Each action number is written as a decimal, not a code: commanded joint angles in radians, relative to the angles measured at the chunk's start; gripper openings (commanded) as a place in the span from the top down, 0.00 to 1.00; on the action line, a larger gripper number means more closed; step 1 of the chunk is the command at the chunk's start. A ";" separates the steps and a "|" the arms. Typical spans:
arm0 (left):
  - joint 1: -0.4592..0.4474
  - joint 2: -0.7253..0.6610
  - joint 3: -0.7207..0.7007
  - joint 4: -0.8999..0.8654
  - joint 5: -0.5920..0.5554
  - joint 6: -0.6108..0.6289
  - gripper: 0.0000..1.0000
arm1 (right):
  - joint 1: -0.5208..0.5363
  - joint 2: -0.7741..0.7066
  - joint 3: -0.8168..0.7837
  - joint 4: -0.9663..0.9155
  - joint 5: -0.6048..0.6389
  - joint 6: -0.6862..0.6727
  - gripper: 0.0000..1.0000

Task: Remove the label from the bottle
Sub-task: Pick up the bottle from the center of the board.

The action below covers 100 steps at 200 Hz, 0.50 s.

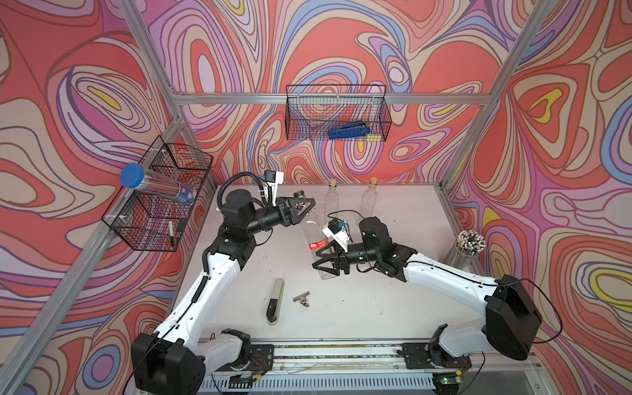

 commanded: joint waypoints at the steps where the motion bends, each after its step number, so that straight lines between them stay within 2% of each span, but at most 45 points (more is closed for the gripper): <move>1: 0.003 -0.006 -0.005 0.144 0.072 -0.058 0.30 | -0.004 -0.026 0.056 0.029 -0.112 0.019 1.00; 33: 0.002 -0.017 0.002 0.144 0.078 -0.052 0.40 | -0.004 -0.013 0.067 0.030 -0.126 0.027 1.00; 68: 0.002 -0.028 0.001 0.112 0.068 -0.023 0.67 | -0.004 0.001 0.083 0.024 -0.136 0.029 1.00; 100: 0.002 -0.030 0.002 0.118 0.073 -0.023 0.88 | -0.004 0.014 0.084 0.020 -0.144 0.030 1.00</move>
